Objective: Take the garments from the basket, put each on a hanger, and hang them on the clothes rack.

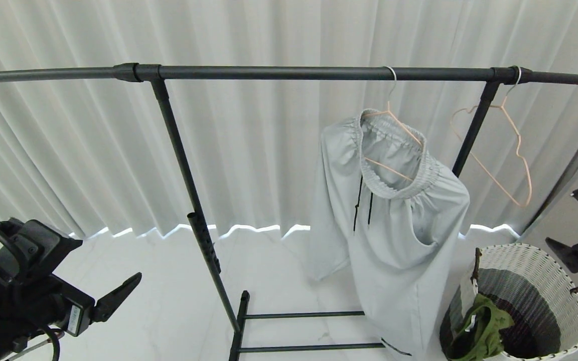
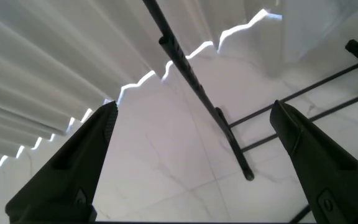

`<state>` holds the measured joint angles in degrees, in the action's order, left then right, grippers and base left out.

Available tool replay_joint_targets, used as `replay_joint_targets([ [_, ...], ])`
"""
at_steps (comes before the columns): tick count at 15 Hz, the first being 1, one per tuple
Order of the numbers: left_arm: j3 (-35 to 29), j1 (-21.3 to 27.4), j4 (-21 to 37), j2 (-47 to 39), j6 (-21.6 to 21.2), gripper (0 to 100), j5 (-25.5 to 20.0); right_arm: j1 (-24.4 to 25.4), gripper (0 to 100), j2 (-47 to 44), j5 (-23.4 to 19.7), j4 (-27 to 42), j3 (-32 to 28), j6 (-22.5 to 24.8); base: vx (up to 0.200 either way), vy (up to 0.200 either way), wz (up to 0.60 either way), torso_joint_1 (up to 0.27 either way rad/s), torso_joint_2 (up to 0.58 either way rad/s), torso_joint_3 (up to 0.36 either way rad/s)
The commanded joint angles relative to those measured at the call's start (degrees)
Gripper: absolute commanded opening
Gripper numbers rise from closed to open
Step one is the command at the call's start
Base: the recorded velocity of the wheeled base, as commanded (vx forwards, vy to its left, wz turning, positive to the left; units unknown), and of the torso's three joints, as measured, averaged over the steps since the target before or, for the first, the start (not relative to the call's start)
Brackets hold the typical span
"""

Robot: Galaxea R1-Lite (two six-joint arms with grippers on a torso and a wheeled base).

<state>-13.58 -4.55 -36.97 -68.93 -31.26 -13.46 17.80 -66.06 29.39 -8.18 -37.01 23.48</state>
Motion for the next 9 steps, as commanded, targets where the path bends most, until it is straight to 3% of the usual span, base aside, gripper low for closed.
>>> replay_joint_targets([
  [1,0.22,-0.11,-0.03,-0.07,0.14,100,0.01,-0.22,100,0.49,-0.04,-0.26,0.36,0.08,-0.200,0.000,0.00,0.002,0.00,0.002],
  [5,0.57,-0.11,-0.03,0.11,1.11,100,-0.08,-1.63,100,0.23,0.05,-0.26,0.62,0.25,0.000,0.000,0.00,-0.015,0.02,0.018],
  [9,0.57,-0.11,-0.03,0.63,1.29,100,-0.08,-3.82,100,0.23,0.05,-0.35,1.24,0.78,0.000,0.000,0.00,-0.161,0.40,0.216],
])
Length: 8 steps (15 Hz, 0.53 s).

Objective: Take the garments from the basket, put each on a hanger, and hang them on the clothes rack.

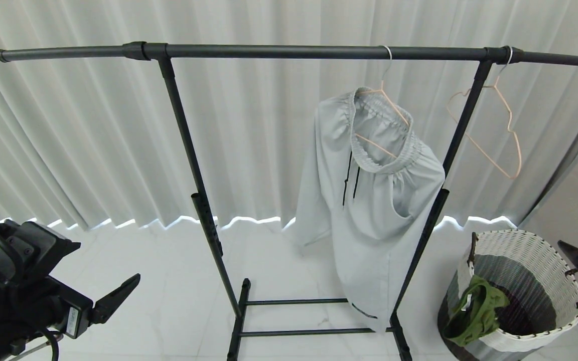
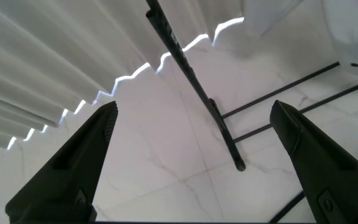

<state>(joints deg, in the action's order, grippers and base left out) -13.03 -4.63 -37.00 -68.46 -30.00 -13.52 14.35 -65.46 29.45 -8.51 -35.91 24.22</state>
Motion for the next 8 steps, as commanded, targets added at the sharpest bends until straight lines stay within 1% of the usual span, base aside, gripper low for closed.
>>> replay_joint_targets([
  [1,0.02,0.06,0.00,0.35,0.03,100,-0.02,-0.46,100,-0.19,-0.01,-0.02,0.32,0.04,0.000,0.000,0.00,-0.217,0.50,0.290],
  [3,0.02,0.06,0.00,0.61,1.00,100,-0.19,-0.55,100,-0.19,-0.01,-0.02,0.93,0.04,0.000,0.000,0.00,-0.215,0.50,0.281],
  [4,-0.33,0.33,0.00,0.44,3.72,100,-0.19,-0.73,100,-0.37,-0.01,0.07,1.20,0.04,0.000,0.000,0.00,-0.198,0.49,0.271],
  [6,-1.21,1.29,0.00,0.17,10.58,100,0.07,-2.13,100,-0.54,-0.10,-0.02,1.99,-0.23,0.000,0.000,0.00,-0.202,0.49,0.288],
  [7,-1.21,1.47,0.00,0.17,12.42,100,0.16,-3.01,100,-0.54,-0.18,-0.02,2.34,-0.23,0.000,0.000,0.00,-0.198,0.49,0.281],
  [8,-1.12,1.47,0.00,0.08,12.86,100,0.60,-3.36,100,-0.54,-0.18,-0.02,2.78,-0.32,0.000,0.000,0.00,-0.188,0.48,0.281],
])
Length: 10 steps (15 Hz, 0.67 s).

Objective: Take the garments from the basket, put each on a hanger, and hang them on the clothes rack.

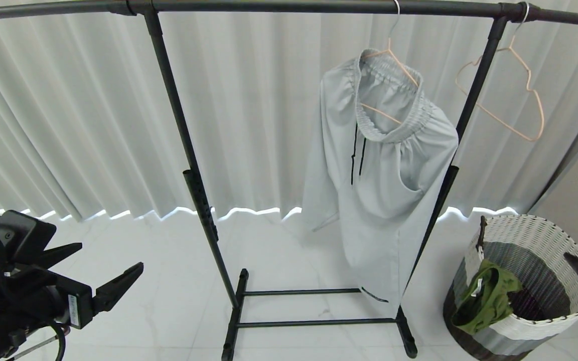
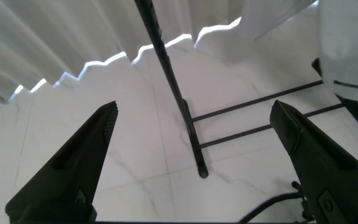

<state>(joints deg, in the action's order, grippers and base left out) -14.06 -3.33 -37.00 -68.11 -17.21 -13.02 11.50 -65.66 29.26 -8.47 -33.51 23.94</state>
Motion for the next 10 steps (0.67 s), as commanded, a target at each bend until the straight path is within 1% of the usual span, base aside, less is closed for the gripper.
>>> replay_joint_targets([
  [1,-0.01,0.34,0.00,-0.36,0.07,100,0.36,-0.86,100,-0.35,0.01,-0.05,0.47,-0.04,0.000,0.000,0.00,-0.183,0.47,0.276],
  [7,-0.18,1.13,-0.09,-0.89,0.07,100,0.36,-0.86,100,-0.52,0.01,-0.14,1.52,0.14,0.000,0.000,0.00,-0.164,0.46,0.296],
  [10,0.08,1.13,-0.09,-1.06,0.07,100,0.36,-0.86,100,-0.35,0.01,-0.23,2.75,0.23,0.000,0.000,0.00,-0.053,0.17,0.123],
])
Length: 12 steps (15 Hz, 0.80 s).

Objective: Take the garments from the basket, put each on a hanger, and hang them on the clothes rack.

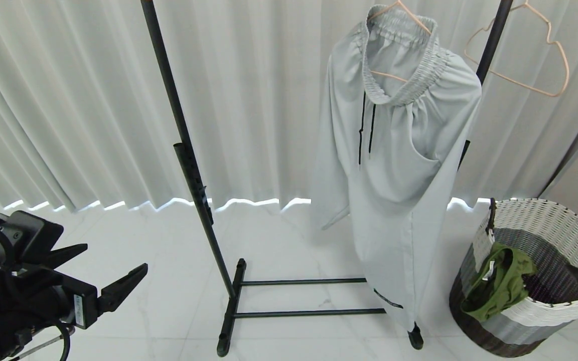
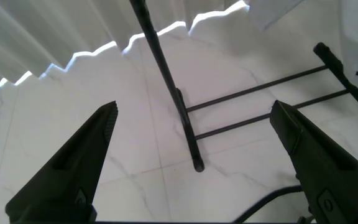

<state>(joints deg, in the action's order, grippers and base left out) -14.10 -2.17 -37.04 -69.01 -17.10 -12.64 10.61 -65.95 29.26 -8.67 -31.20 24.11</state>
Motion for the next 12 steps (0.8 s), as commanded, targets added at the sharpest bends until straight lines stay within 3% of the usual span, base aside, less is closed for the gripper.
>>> replay_joint_targets([
  [1,0.39,-0.03,0.03,-0.16,-0.04,100,-0.01,0.03,100,-0.05,0.01,-0.03,0.79,0.06,0.000,0.000,0.00,-0.017,0.05,0.041],
  [4,0.92,0.06,0.03,0.10,-0.39,100,-0.01,0.03,100,-0.05,0.10,-0.03,1.84,0.14,0.000,0.000,0.00,0.000,0.00,0.000],
  [12,1.01,2.61,0.03,0.28,-0.47,100,-0.01,0.03,100,0.47,0.10,-0.03,2.98,0.06,0.000,-0.200,0.00,-0.001,0.00,0.007],
])
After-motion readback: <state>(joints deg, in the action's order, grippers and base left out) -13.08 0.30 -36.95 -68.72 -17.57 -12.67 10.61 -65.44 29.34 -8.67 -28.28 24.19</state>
